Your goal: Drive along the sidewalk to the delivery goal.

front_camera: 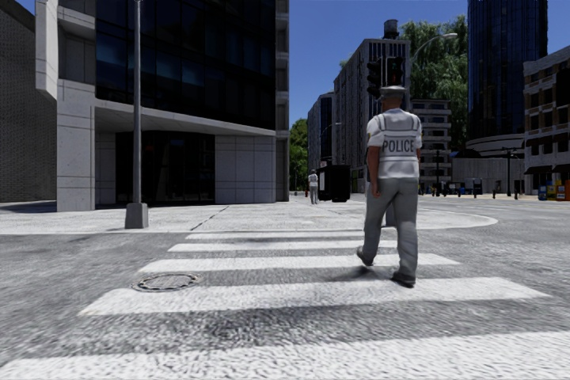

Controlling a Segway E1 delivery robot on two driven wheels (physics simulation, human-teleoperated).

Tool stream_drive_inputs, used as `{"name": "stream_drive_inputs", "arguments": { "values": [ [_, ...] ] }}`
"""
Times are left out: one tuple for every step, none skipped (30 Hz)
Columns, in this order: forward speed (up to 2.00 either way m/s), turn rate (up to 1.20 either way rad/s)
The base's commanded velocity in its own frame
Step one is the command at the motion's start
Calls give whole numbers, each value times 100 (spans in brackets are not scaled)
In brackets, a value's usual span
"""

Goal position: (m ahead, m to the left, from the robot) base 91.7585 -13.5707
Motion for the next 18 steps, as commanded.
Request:
{"name": "stream_drive_inputs", "arguments": {
  "values": [
    [131, 0],
    [131, 0],
    [131, 0],
    [131, 0],
    [131, 0],
    [131, 0],
    [131, 0],
    [131, 0],
    [131, 0],
    [131, 0],
    [131, 0],
    [131, 0],
    [131, 0],
    [131, 0],
    [131, 0],
    [131, 0],
    [130, 0],
    [130, 0]
  ]
}}
